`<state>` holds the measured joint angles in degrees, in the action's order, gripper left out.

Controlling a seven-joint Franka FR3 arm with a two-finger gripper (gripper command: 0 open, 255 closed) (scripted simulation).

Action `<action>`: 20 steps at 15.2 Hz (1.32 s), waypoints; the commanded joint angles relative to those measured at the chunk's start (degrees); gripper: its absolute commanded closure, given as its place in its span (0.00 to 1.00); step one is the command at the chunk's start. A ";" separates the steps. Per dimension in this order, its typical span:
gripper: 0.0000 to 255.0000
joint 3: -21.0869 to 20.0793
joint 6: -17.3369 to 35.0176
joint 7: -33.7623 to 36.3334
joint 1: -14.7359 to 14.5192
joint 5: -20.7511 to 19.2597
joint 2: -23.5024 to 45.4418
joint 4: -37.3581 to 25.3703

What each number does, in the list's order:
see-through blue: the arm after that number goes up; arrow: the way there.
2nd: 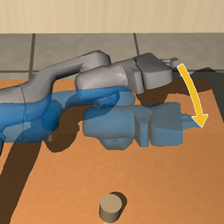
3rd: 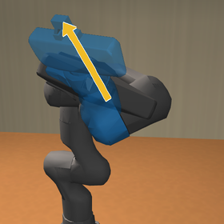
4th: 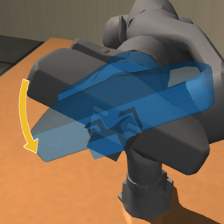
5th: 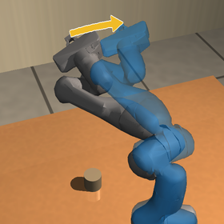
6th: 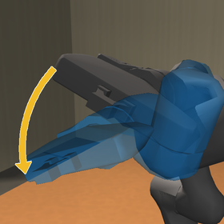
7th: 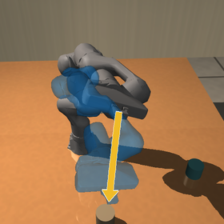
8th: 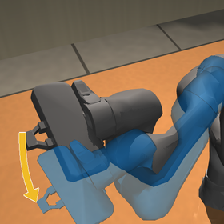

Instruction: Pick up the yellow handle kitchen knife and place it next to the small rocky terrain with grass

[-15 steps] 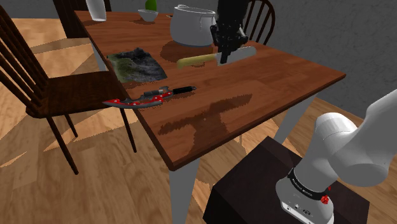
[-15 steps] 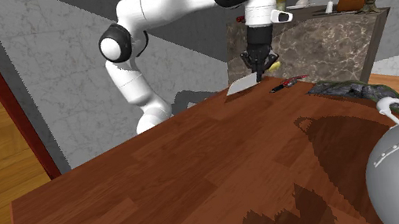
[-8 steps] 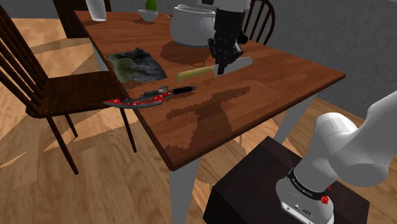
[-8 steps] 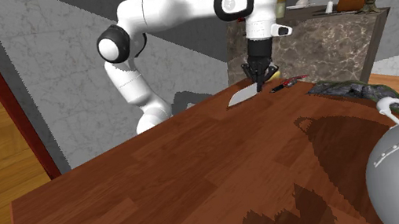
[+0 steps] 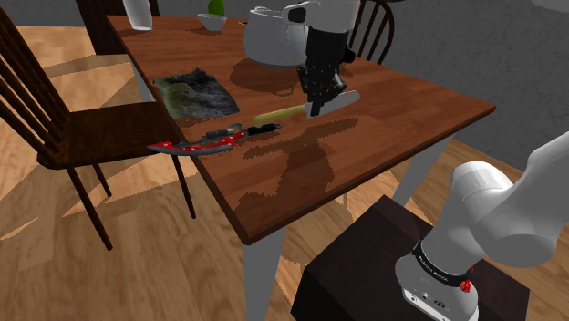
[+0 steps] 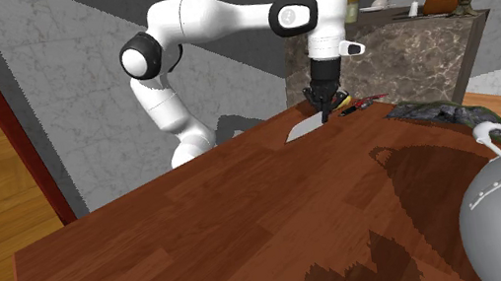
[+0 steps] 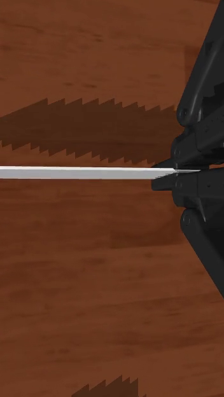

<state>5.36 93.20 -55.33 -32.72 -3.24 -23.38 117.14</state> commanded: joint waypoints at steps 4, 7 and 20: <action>0.00 0.00 0.03 0.00 0.00 0.00 -0.02 0.04; 0.00 0.00 0.03 0.00 0.00 0.00 -0.02 0.04; 0.00 -0.17 -7.19 -0.16 -0.13 0.23 1.88 -9.07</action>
<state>5.19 86.03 -55.49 -32.85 -3.01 -21.50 108.08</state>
